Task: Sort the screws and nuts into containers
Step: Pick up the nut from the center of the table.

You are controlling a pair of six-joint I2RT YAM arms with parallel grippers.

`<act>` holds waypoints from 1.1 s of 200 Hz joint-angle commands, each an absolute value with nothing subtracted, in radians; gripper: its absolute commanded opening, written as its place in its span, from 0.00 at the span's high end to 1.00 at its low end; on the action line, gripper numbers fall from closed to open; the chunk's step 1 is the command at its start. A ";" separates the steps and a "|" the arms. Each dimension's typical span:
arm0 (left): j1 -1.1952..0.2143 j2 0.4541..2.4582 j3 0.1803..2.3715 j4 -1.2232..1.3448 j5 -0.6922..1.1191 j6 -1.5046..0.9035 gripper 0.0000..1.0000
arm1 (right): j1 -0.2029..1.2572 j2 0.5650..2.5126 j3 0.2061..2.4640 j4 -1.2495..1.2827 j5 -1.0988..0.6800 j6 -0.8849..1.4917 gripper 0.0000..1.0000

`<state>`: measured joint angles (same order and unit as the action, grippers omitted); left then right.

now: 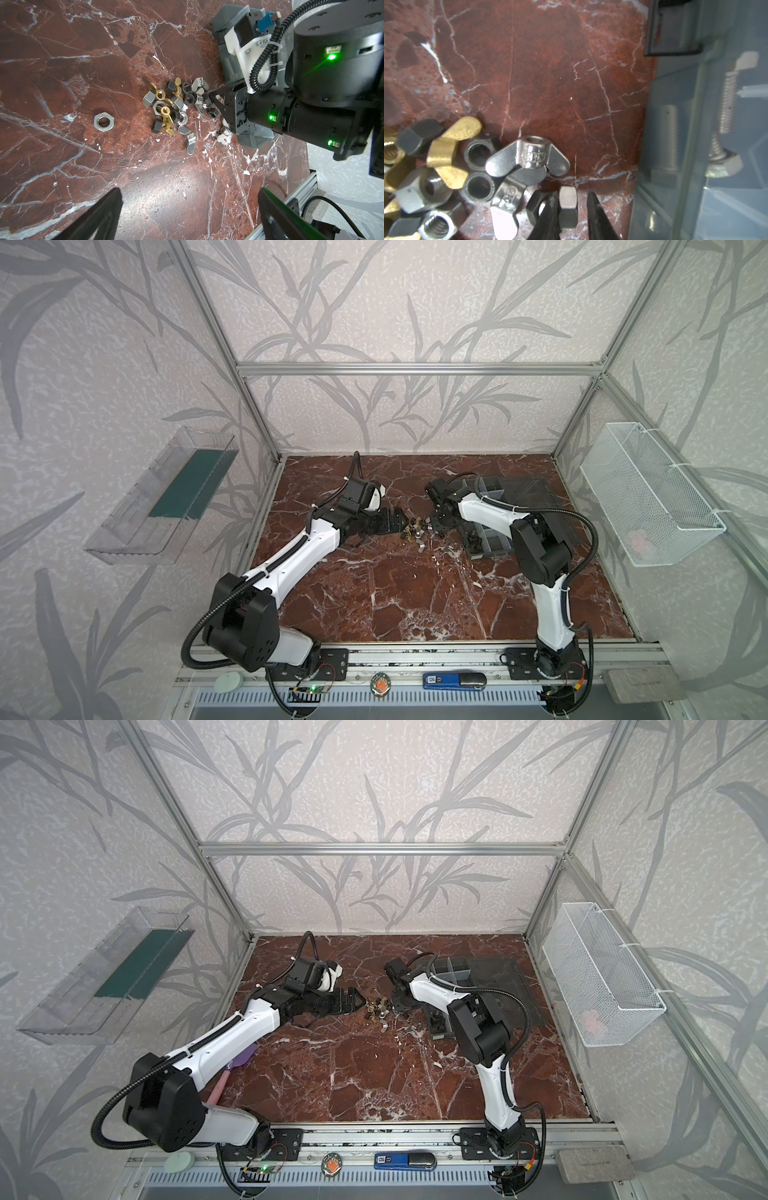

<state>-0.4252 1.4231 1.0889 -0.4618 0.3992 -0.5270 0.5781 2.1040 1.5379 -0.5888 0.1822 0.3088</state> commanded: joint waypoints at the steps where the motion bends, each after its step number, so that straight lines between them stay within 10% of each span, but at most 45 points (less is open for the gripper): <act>1: -0.416 1.433 1.081 -0.453 0.414 -0.531 0.00 | 0.572 2.118 1.555 -0.609 0.178 0.301 0.74; 220: -0.419 1.583 1.315 -0.439 0.485 -0.582 0.00 | 0.428 1.867 1.601 -0.679 0.092 0.294 0.88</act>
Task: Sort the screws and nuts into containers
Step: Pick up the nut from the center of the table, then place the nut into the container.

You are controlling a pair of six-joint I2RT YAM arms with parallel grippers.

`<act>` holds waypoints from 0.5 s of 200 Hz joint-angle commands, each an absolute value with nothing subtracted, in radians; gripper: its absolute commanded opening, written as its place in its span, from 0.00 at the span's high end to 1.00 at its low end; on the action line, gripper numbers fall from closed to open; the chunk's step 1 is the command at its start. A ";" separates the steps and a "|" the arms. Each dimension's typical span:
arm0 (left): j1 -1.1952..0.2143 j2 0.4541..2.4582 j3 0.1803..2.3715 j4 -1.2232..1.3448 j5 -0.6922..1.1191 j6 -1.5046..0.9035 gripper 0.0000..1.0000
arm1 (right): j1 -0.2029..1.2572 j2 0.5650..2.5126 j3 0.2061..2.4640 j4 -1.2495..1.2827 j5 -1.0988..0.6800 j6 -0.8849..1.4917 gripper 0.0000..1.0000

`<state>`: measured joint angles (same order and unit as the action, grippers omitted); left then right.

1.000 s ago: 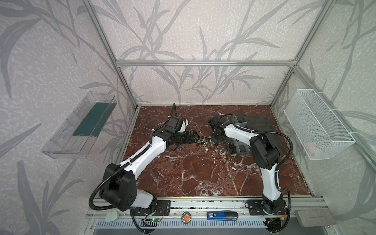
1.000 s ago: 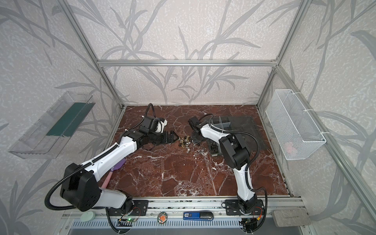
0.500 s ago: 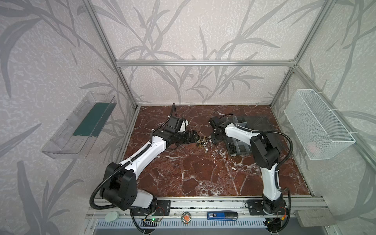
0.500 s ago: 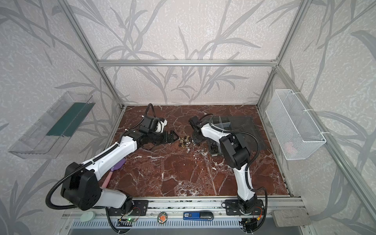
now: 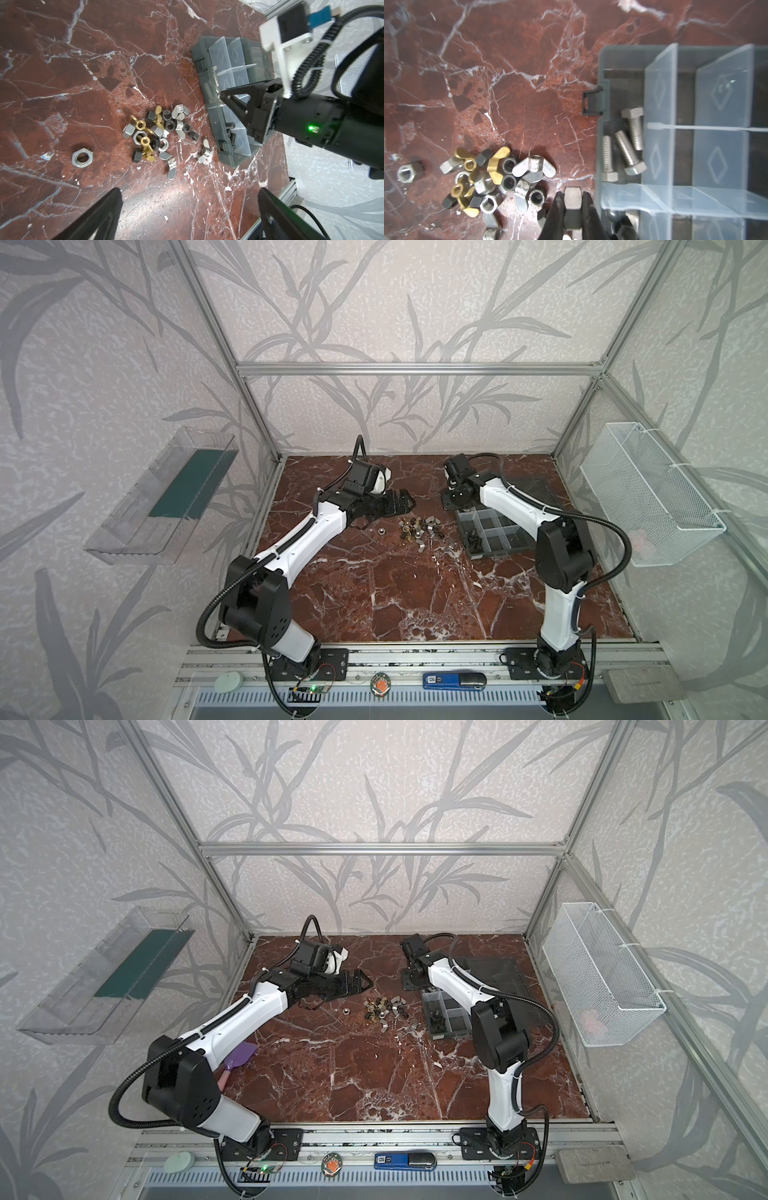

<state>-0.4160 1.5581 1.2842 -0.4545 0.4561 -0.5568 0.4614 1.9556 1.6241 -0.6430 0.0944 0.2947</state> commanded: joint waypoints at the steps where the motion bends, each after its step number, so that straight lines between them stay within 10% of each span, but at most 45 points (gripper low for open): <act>1: -0.420 1.584 1.316 -0.438 0.486 -0.583 0.00 | 0.425 1.864 1.598 -0.679 0.093 0.294 0.88; 100: -0.477 1.624 1.322 -0.389 0.511 -0.603 0.00 | 0.316 1.566 1.264 -0.662 0.172 0.300 0.88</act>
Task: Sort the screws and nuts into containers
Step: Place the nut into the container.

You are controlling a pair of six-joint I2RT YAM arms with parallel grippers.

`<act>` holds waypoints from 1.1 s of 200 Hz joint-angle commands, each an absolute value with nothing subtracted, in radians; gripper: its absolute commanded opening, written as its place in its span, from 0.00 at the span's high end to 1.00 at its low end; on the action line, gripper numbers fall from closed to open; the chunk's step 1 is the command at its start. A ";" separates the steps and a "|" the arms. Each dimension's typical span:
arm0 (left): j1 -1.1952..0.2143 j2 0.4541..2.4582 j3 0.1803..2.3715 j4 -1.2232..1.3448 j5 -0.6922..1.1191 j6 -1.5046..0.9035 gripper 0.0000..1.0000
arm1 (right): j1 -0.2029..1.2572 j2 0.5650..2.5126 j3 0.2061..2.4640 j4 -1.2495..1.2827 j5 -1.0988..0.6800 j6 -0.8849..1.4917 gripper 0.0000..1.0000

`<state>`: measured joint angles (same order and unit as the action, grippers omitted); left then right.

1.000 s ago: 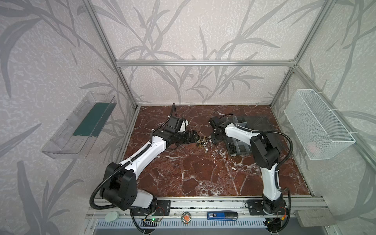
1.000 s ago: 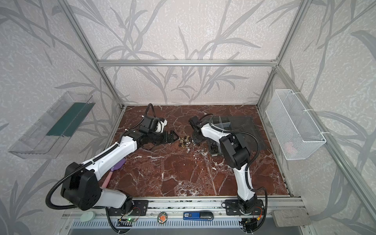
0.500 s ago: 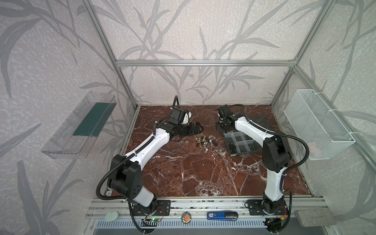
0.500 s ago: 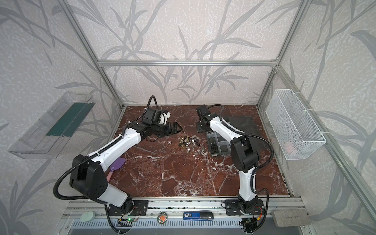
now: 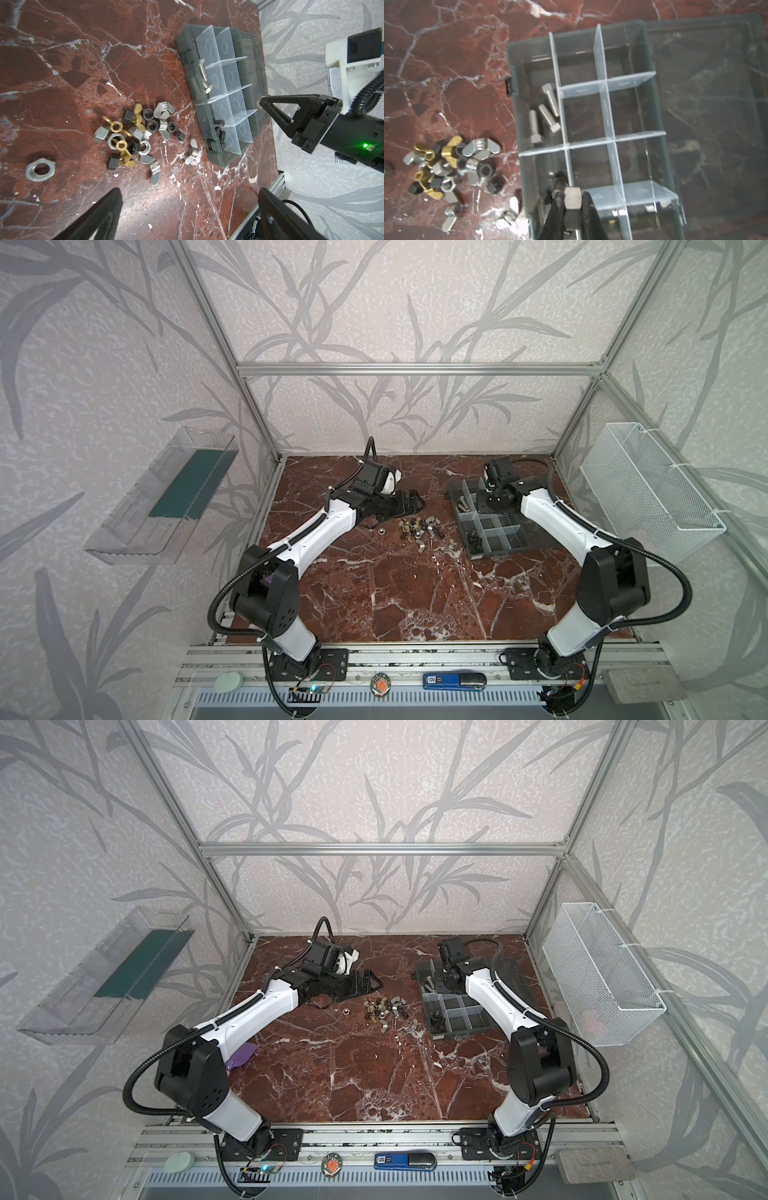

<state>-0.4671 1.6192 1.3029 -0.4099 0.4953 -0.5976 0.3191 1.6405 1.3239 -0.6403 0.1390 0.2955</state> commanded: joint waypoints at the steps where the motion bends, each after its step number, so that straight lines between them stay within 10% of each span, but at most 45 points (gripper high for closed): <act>1: -0.477 1.624 1.322 -0.388 0.511 -0.604 0.00 | 0.315 1.564 1.260 -0.662 0.172 0.300 0.88; 146: -0.508 1.603 1.287 -0.362 0.522 -0.593 0.00 | 0.273 1.608 1.038 -0.614 0.153 0.322 0.86; 220: -0.507 1.607 1.289 -0.367 0.524 -0.590 0.01 | 0.273 1.588 1.084 -0.656 0.153 0.307 0.65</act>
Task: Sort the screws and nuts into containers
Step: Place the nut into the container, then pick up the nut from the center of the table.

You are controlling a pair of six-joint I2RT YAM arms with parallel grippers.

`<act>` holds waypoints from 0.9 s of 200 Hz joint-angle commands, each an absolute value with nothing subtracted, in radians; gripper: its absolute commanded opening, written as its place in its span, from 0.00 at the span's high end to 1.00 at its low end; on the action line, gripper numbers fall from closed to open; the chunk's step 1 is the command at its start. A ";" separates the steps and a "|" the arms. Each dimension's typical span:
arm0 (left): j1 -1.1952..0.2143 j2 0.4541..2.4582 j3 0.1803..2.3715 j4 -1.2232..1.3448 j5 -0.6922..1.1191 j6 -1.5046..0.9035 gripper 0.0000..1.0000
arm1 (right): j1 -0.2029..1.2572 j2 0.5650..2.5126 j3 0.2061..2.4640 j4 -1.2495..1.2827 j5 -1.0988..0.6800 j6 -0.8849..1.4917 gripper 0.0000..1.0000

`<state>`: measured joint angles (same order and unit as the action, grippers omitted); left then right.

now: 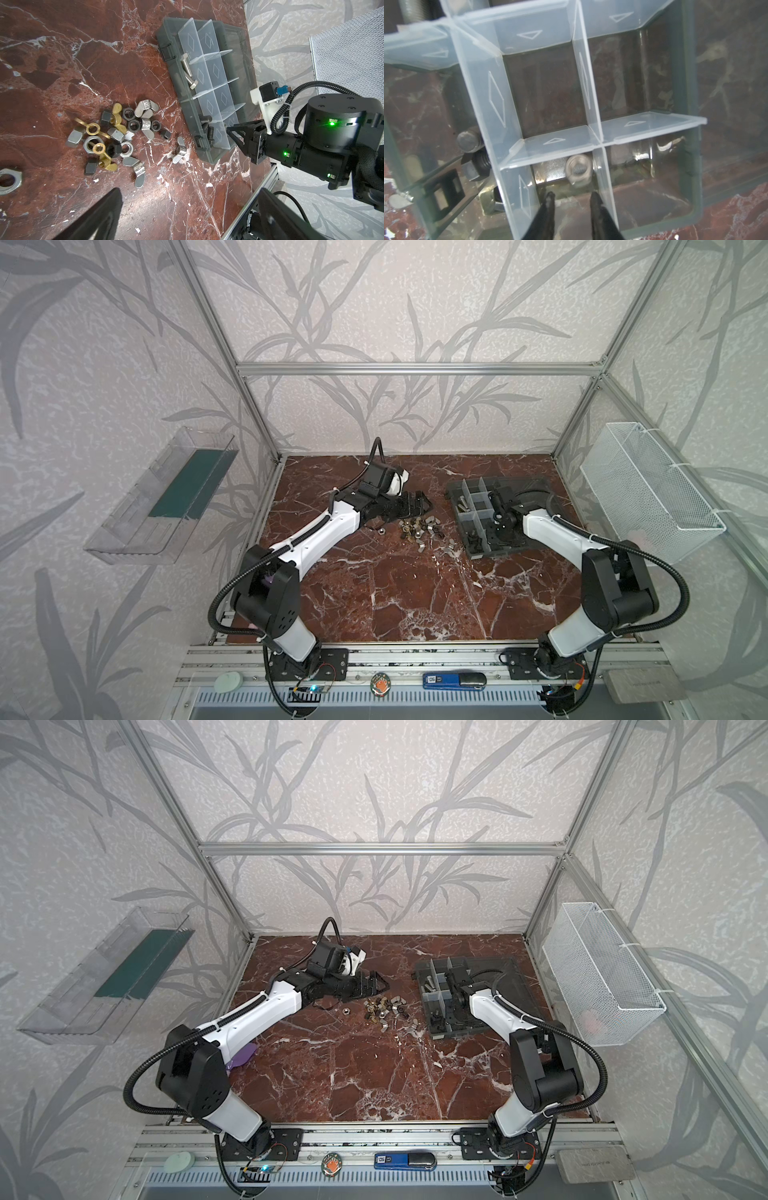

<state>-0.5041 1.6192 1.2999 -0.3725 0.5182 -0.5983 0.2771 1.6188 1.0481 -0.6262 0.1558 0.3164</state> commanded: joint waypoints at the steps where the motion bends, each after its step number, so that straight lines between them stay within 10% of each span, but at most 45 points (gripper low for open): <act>1: -0.508 1.607 1.290 -0.368 0.524 -0.590 0.01 | 0.273 1.588 1.085 -0.658 0.152 0.307 0.65; 180: -0.359 1.400 1.040 -0.297 0.581 -0.722 0.01 | 0.661 1.884 1.466 -0.657 0.066 0.333 0.58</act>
<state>-0.3740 1.4418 1.0573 -0.3283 0.5510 -0.6937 0.6437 1.8076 1.3918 -0.6521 0.0978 0.3267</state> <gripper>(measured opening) 0.994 0.422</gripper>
